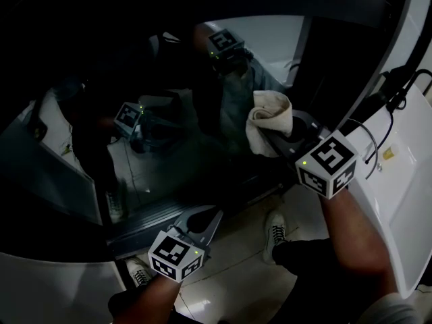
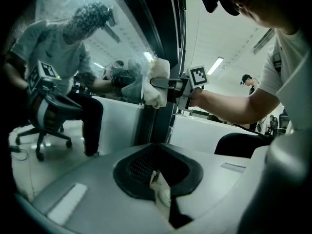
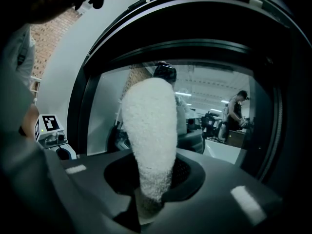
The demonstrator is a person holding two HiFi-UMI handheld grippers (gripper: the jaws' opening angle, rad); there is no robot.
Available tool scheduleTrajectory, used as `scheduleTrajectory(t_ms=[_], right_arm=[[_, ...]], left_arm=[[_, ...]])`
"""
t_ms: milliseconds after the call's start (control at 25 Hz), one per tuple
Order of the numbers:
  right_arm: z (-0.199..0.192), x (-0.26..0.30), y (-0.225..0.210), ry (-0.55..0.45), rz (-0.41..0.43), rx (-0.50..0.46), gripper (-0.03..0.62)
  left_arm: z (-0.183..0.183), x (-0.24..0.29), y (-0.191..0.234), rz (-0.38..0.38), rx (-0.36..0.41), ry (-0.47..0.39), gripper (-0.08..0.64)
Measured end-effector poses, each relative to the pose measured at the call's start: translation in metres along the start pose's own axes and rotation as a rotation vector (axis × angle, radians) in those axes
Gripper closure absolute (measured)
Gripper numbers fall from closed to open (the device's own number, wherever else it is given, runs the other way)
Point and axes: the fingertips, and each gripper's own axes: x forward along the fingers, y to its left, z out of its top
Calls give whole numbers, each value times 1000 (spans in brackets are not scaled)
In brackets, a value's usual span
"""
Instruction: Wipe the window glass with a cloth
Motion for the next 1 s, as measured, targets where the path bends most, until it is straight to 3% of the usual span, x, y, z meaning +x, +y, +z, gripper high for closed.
scheduleTrajectory(t_ms=[440, 1000], right_arm=[[-9, -18, -32, -4, -54, 72, 508], [-15, -16, -39, 53, -126, 70, 505]], left_arm=[[11, 6, -8, 25, -5, -3, 545], [20, -1, -5, 53, -8, -17, 545]])
